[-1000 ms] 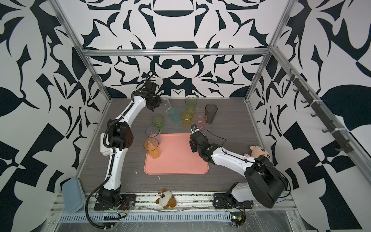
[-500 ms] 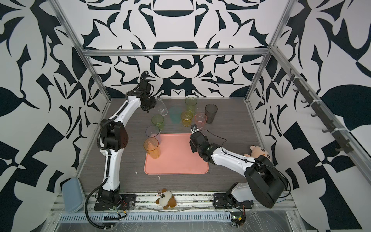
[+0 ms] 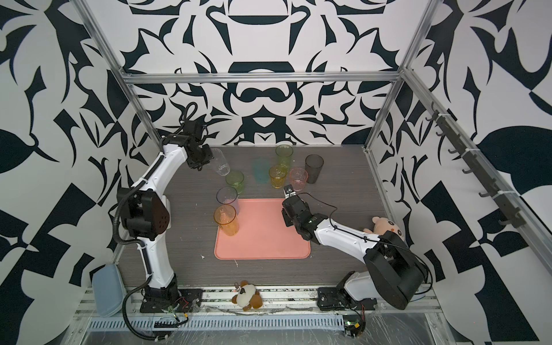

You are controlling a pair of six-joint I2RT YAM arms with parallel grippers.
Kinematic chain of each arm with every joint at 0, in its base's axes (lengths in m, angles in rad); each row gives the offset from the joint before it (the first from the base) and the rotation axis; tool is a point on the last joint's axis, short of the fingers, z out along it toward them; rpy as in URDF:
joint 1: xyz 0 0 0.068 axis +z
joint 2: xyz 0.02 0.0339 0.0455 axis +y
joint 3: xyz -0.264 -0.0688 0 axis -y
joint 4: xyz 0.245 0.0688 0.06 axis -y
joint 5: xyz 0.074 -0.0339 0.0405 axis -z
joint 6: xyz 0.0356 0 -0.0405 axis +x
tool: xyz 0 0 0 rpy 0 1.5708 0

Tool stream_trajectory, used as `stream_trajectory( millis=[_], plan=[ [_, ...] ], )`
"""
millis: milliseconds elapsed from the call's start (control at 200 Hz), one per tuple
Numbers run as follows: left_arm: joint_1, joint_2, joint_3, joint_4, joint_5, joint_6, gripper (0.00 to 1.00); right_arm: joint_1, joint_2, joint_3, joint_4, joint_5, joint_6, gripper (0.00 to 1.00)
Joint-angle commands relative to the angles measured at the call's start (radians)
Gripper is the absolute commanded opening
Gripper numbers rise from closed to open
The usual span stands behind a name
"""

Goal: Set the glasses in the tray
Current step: 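Lift the clear glass with the left gripper and carry it nearer the robot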

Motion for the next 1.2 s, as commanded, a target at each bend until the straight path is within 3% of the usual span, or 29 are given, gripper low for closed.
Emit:
stream_trajectory(
  millis=[0,445,1195],
  plan=[
    [0.015,-0.101,-0.062,-0.063,-0.032,0.021,0.02,-0.001,-0.006,0.036,0.006,0.019,-0.003,0.48],
    [0.022,-0.396,-0.291,-0.201,-0.144,0.002,0.03,-0.001,0.001,0.04,0.0,0.027,-0.001,0.48],
    [0.021,-0.658,-0.472,-0.534,-0.165,0.054,0.03,-0.002,0.03,0.06,-0.014,0.016,0.01,0.47]
  ],
)
